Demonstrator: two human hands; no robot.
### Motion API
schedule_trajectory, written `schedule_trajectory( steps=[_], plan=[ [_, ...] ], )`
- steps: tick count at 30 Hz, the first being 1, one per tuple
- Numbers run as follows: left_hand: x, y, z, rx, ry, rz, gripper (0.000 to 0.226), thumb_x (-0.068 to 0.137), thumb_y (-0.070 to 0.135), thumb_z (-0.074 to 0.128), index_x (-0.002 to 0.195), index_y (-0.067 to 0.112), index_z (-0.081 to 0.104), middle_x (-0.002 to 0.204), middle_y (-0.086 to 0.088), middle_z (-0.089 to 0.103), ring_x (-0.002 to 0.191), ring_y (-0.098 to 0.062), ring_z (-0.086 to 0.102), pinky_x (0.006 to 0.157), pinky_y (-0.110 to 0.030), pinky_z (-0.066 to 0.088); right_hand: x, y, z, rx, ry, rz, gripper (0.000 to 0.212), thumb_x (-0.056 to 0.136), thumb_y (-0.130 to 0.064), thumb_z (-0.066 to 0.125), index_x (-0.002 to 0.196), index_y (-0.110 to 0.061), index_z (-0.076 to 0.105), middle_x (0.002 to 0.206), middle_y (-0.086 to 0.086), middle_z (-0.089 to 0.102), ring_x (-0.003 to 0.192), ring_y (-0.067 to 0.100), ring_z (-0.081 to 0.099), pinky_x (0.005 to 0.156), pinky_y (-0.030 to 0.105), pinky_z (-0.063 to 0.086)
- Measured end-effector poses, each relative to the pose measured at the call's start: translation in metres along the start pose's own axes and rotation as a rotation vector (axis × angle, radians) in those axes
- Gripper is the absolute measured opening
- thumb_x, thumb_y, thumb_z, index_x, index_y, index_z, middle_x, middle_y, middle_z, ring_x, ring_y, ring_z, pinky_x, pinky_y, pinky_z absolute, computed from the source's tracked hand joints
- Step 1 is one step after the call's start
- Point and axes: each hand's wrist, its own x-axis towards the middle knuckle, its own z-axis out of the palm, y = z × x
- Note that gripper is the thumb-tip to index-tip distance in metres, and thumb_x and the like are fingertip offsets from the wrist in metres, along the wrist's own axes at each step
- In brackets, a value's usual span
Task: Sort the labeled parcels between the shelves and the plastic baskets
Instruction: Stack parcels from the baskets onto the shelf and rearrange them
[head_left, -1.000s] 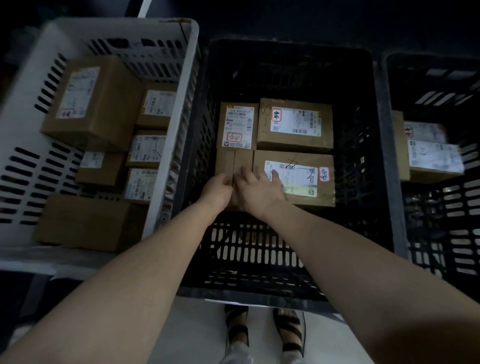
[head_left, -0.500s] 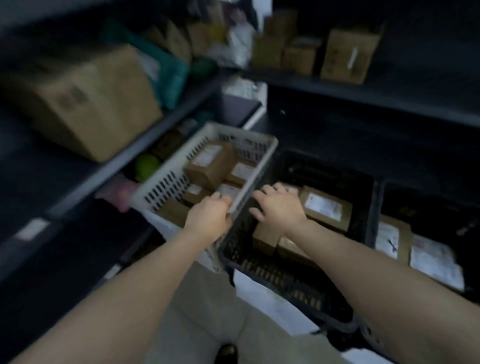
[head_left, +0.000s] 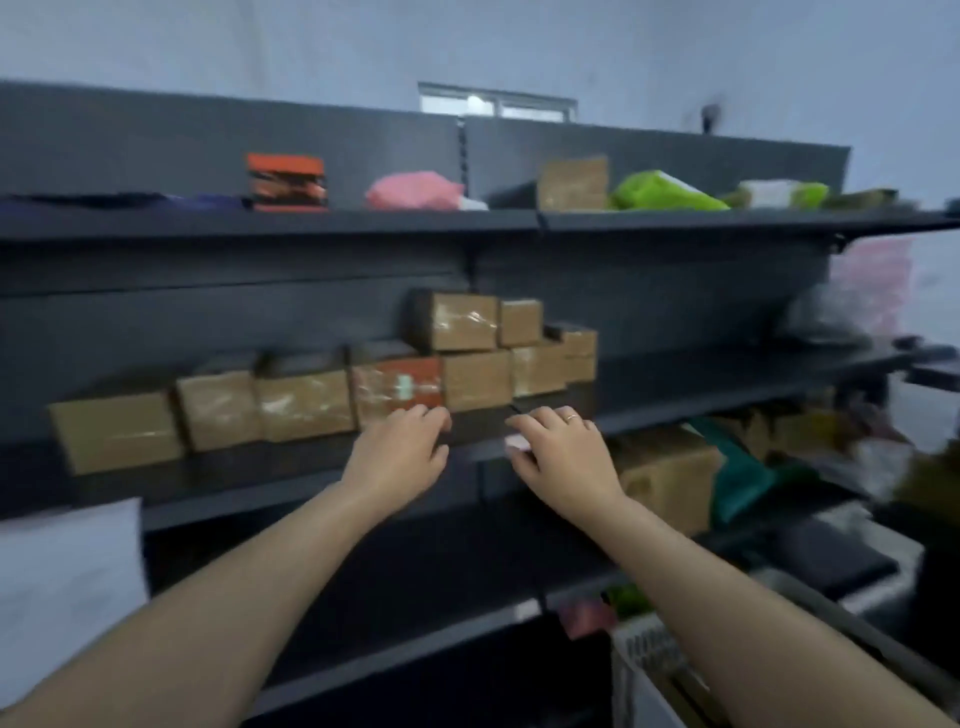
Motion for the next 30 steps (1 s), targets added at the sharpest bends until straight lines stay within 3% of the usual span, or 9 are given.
schedule_trajectory(
  steps=[5,9,14,19,23,27,30],
  plan=[
    [-0.014,-0.112,-0.043,0.088,0.047,-0.131,0.028,0.091,0.031,0.048,0.117,0.022,0.054,0.114,0.0,0.061,0.106,-0.022,0.058,0.082,-0.037,0.049,0.068,-0.095,0.016,0.068,-0.001,-0.08,0.035,0.093,-0.037,0.052,0.122,-0.02,0.06,0.113,0.004,0.062,0.108,0.03,0.055,0.083,0.041,0.046],
    [-0.021,-0.178,-0.041,0.006,-0.001,-0.26,0.03,0.092,0.028,0.048,0.121,0.022,0.051,0.118,0.002,0.058,0.107,-0.022,0.056,0.08,-0.031,0.047,0.102,-0.135,0.036,0.104,-0.034,-0.14,0.034,0.094,-0.035,0.05,0.123,-0.019,0.057,0.121,0.005,0.058,0.114,0.029,0.052,0.086,0.038,0.044],
    [-0.015,-0.235,-0.019,-0.062,-0.029,-0.347,0.033,0.09,0.023,0.051,0.123,0.025,0.052,0.121,0.004,0.054,0.116,-0.023,0.051,0.094,-0.04,0.044,0.15,-0.159,0.075,0.173,-0.231,-0.198,0.046,0.097,-0.036,0.048,0.14,-0.021,0.044,0.143,0.002,0.042,0.131,0.026,0.039,0.102,0.037,0.038],
    [0.003,-0.279,0.001,0.022,0.005,-0.417,0.044,0.091,0.025,0.053,0.134,0.025,0.047,0.137,0.001,0.047,0.121,-0.022,0.044,0.093,-0.029,0.037,0.204,-0.182,0.128,0.186,-0.297,-0.317,0.052,0.096,-0.036,0.05,0.144,-0.02,0.038,0.141,0.005,0.041,0.127,0.026,0.043,0.101,0.037,0.04],
    [0.018,-0.306,0.002,0.161,-0.056,-0.522,0.051,0.091,0.042,0.04,0.14,0.031,0.035,0.137,0.001,0.041,0.122,-0.022,0.04,0.094,-0.032,0.035,0.254,-0.206,0.161,0.21,-0.295,-0.342,0.058,0.095,-0.04,0.048,0.148,-0.023,0.032,0.147,0.005,0.038,0.131,0.027,0.042,0.103,0.039,0.042],
    [0.016,-0.34,-0.001,0.234,-0.036,-0.649,0.045,0.093,0.04,0.044,0.136,0.027,0.038,0.135,0.0,0.042,0.124,-0.022,0.038,0.097,-0.036,0.032,0.288,-0.228,0.184,0.113,-0.418,-0.29,0.062,0.098,-0.058,0.03,0.141,-0.016,0.043,0.143,0.011,0.044,0.128,0.03,0.044,0.101,0.039,0.04],
    [0.013,-0.366,0.006,0.22,-0.11,-0.714,0.051,0.093,0.045,0.044,0.138,0.024,0.036,0.139,-0.003,0.04,0.128,-0.024,0.036,0.103,-0.039,0.029,0.294,-0.237,0.194,0.038,-0.469,-0.3,0.069,0.097,-0.064,0.02,0.127,-0.013,0.055,0.129,0.012,0.058,0.118,0.029,0.053,0.091,0.037,0.042]
  ],
)
